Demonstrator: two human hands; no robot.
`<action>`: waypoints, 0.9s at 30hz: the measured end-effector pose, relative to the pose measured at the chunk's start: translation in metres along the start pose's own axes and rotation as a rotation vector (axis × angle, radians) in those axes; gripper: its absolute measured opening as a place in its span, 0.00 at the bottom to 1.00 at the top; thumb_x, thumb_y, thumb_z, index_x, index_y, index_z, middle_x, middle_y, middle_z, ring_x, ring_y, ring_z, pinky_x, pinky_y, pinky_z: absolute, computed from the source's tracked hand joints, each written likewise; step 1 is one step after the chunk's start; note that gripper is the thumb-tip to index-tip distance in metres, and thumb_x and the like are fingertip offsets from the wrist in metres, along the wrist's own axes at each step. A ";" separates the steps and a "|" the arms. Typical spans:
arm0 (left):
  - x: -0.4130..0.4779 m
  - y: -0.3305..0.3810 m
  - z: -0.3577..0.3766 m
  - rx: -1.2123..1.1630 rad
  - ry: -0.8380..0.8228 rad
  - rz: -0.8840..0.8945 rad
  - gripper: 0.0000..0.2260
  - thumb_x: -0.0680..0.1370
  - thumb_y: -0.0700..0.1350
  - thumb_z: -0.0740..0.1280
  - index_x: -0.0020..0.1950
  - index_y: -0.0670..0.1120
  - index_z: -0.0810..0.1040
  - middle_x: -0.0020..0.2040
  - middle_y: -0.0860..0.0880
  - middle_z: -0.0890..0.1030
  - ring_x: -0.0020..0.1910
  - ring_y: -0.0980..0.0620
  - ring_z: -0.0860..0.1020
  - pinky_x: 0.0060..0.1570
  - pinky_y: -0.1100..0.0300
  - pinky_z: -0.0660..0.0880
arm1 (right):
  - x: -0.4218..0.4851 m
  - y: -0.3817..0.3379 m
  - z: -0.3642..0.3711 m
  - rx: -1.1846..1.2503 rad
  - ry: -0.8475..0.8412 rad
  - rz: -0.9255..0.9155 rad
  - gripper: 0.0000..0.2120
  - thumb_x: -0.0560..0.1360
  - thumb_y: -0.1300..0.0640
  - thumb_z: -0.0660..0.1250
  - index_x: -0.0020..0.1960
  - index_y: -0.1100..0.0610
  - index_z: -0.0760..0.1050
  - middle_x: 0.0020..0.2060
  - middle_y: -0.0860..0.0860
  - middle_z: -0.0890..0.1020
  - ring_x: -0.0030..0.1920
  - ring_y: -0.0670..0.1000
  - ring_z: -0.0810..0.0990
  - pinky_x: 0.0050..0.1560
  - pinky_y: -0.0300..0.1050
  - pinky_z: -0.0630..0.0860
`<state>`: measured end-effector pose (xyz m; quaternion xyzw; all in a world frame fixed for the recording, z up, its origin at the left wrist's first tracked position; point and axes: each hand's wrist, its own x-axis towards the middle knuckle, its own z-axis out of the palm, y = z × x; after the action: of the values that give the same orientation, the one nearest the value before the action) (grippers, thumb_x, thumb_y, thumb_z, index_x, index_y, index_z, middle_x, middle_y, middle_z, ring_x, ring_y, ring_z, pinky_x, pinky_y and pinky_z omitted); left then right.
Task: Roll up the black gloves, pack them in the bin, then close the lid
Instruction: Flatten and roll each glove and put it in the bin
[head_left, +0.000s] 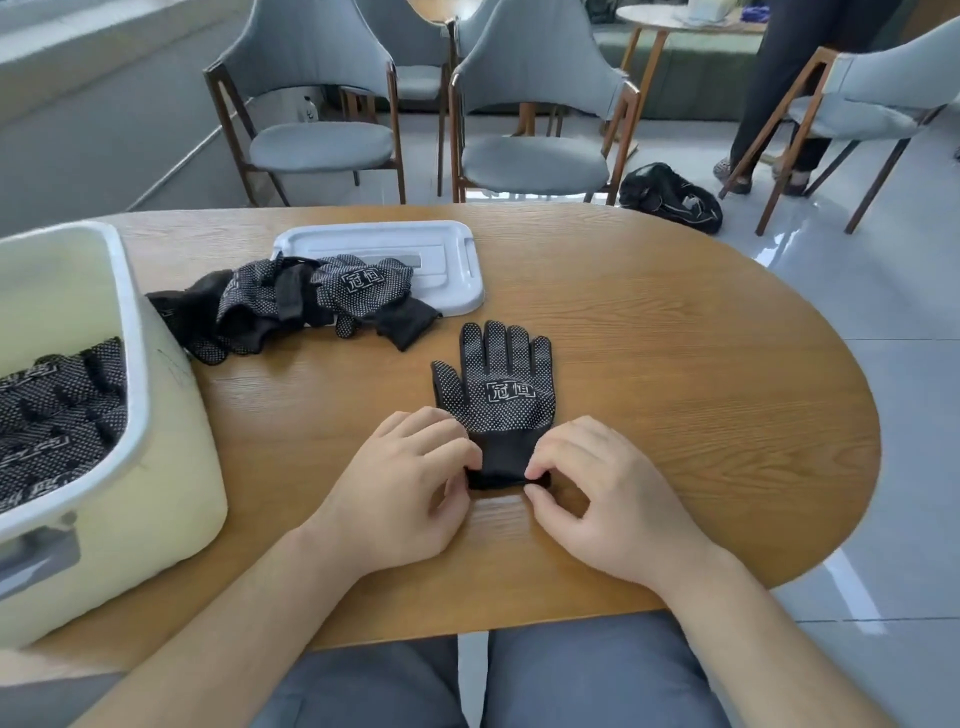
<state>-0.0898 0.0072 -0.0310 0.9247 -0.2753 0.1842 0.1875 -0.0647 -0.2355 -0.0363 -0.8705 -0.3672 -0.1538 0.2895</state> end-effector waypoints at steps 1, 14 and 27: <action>-0.001 0.000 0.000 -0.022 0.001 -0.004 0.07 0.71 0.39 0.68 0.47 0.47 0.81 0.48 0.53 0.81 0.53 0.50 0.78 0.49 0.57 0.70 | 0.001 0.000 -0.001 0.011 -0.010 -0.002 0.02 0.74 0.57 0.72 0.45 0.54 0.79 0.46 0.44 0.80 0.50 0.50 0.79 0.52 0.48 0.75; 0.023 -0.041 0.010 0.005 0.132 -0.392 0.10 0.75 0.51 0.67 0.49 0.48 0.84 0.47 0.54 0.79 0.47 0.50 0.76 0.49 0.51 0.76 | 0.110 -0.005 0.038 0.032 -0.075 0.344 0.05 0.78 0.47 0.68 0.49 0.47 0.80 0.42 0.43 0.76 0.44 0.44 0.73 0.42 0.42 0.70; 0.021 -0.046 0.017 0.037 0.189 -0.462 0.13 0.73 0.57 0.66 0.49 0.52 0.85 0.47 0.57 0.78 0.48 0.51 0.75 0.47 0.52 0.75 | 0.099 -0.002 0.057 -0.089 -0.025 0.287 0.04 0.76 0.48 0.70 0.47 0.48 0.81 0.42 0.43 0.77 0.45 0.47 0.75 0.46 0.44 0.71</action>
<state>-0.0430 0.0263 -0.0478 0.9451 -0.0344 0.2272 0.2324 0.0046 -0.1449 -0.0327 -0.9278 -0.2355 -0.1161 0.2652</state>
